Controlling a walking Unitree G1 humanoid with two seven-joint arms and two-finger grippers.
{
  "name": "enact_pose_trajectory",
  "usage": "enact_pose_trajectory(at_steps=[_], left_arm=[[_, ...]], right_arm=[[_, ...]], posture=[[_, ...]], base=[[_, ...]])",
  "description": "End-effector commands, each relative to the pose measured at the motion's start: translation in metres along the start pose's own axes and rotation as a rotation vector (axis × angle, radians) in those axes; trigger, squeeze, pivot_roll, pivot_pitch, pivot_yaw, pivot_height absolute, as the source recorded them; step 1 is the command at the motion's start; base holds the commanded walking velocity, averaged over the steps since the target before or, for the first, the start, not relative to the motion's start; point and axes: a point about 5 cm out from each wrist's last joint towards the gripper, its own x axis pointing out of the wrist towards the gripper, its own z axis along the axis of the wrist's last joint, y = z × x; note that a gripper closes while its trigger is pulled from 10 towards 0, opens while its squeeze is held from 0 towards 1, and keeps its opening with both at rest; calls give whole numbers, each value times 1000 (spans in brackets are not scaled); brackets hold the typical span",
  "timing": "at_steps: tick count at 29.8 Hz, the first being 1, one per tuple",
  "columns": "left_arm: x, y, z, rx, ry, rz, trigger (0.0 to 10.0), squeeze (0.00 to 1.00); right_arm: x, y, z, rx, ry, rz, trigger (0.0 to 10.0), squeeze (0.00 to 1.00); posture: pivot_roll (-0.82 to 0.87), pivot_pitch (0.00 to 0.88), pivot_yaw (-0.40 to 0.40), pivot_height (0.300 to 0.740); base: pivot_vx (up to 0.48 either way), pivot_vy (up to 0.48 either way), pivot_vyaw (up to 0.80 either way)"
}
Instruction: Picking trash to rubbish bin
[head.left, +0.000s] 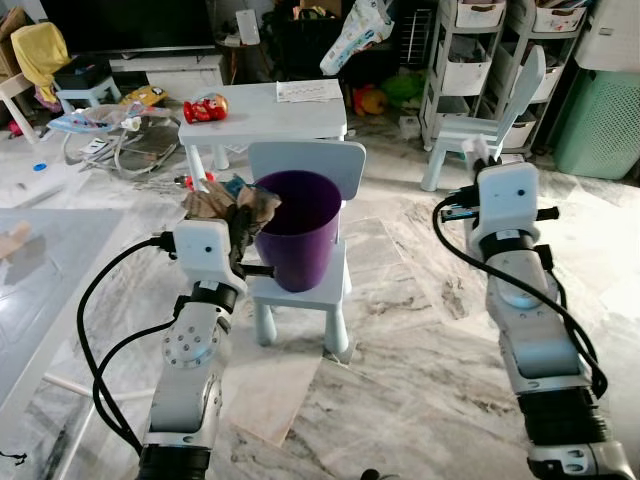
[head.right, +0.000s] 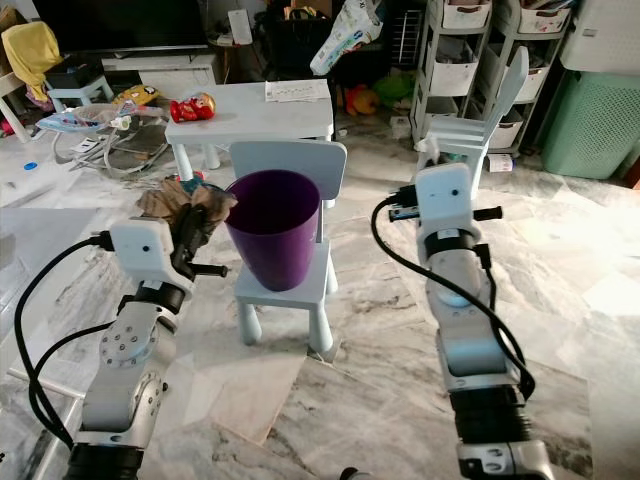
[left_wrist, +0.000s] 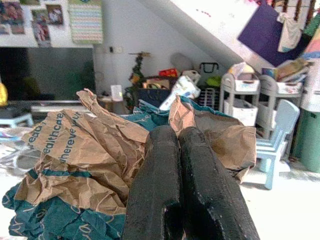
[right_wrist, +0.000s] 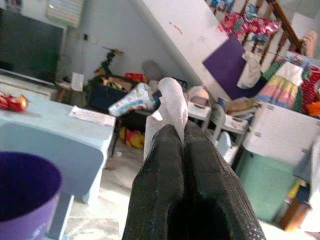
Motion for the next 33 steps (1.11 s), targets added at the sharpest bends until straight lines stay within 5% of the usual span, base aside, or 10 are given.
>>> enact_pose_trajectory(at_steps=[1,27,33], left_arm=[[2,-1,0,4,4,-5,0,0],[2,-2,-3,4,15,-8,0,0],[2,-2,-3,5,18,-9,0,0]], right_arm=[[1,-3,5,-3,-25,-4,10000,0],[-2,1,8,-20,-47,29,10000,0],[-2,2,8,-20,-50,27,10000,0]], posture=[[-39,57,36,740],[-43,62,44,740],[-45,61,44,740]], base=[[480,0,0],[480,0,0],[480,0,752]])
